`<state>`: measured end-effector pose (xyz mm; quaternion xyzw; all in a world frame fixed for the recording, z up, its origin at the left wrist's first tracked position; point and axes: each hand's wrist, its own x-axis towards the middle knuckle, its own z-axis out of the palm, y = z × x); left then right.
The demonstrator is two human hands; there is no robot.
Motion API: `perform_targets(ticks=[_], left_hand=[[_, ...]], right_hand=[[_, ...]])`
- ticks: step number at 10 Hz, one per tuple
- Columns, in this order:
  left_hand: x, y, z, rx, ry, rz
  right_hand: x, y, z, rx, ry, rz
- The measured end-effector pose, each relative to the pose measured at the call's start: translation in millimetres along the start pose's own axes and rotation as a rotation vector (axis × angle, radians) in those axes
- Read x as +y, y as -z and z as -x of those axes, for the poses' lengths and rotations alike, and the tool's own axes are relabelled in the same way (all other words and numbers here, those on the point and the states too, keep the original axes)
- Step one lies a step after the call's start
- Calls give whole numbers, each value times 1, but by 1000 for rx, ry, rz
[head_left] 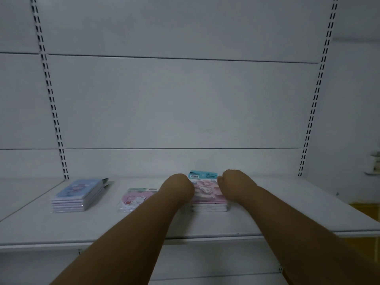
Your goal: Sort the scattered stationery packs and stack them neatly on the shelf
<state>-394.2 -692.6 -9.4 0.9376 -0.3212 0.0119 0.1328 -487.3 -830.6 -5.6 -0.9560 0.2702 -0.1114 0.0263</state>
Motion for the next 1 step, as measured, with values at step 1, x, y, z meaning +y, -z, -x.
perform_targets(ticks=[1], left_hand=[[-11, 8, 16, 109, -45, 17]], right_hand=[[-17, 4, 6, 246, 50, -72]])
